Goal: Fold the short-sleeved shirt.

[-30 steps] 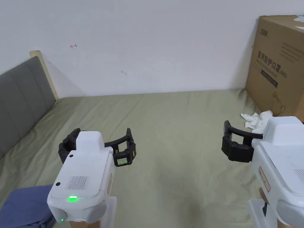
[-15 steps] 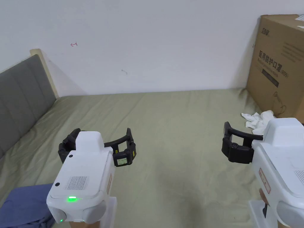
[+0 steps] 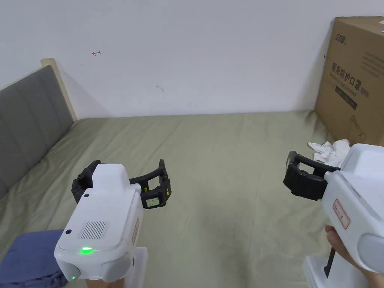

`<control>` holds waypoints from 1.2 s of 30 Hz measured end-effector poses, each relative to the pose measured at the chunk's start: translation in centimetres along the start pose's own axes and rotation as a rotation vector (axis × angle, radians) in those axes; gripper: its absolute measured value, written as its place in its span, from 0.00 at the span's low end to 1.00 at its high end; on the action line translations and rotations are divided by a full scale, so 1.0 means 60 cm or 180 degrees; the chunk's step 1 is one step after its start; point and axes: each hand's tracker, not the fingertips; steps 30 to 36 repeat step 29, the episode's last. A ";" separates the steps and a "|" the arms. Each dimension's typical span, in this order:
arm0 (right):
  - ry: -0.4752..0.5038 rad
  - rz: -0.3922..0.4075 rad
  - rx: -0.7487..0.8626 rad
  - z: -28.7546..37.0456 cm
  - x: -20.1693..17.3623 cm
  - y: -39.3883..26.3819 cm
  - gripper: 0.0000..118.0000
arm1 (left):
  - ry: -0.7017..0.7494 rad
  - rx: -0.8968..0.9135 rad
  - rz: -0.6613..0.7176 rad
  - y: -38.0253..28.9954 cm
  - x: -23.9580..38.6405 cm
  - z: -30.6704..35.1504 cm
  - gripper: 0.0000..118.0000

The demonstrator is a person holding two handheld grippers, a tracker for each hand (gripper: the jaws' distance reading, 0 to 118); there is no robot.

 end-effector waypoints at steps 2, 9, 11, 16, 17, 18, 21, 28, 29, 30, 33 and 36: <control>-0.0145 -0.0182 -0.0388 -0.003 0.001 0.013 1.00 | 0.0005 0.0001 0.0013 0.002 -0.002 -0.001 1.00; -0.0335 -0.0340 -0.1087 -0.017 0.011 0.034 0.99 | 0.0011 0.0032 0.0030 0.006 -0.006 -0.002 1.00; -0.0351 -0.0369 -0.1019 -0.016 0.011 0.032 0.99 | 0.0009 0.0036 0.0020 0.007 -0.006 -0.004 1.00; -0.0390 -0.0350 -0.0986 -0.014 0.005 0.033 0.99 | 0.0016 0.0054 0.0005 0.008 -0.007 -0.004 1.00; -0.0386 -0.0356 -0.0994 -0.015 0.004 0.033 0.99 | 0.0021 0.0051 -0.0004 0.007 -0.008 -0.005 1.00; -0.0370 -0.0364 -0.0978 -0.016 0.005 0.032 0.99 | 0.0023 0.0049 -0.0010 0.007 -0.007 -0.005 1.00; -0.0374 -0.0270 -0.0888 -0.016 0.001 0.026 0.99 | 0.0024 0.0047 -0.0024 0.006 -0.009 -0.005 1.00; -0.0453 -0.0305 -0.0812 -0.025 0.006 0.019 0.98 | 0.0024 0.0050 -0.0020 0.004 -0.010 -0.002 1.00; -0.0453 -0.0239 -0.0713 -0.026 0.006 0.017 0.98 | 0.0020 0.0044 -0.0021 0.004 -0.010 -0.002 1.00; -0.0453 -0.0239 -0.0713 -0.026 0.006 0.017 0.98 | 0.0020 0.0044 -0.0021 0.004 -0.010 -0.002 1.00; -0.0453 -0.0239 -0.0713 -0.026 0.006 0.017 0.98 | 0.0020 0.0044 -0.0021 0.004 -0.010 -0.002 1.00; -0.0453 -0.0239 -0.0713 -0.026 0.006 0.017 0.98 | 0.0020 0.0044 -0.0021 0.004 -0.010 -0.002 1.00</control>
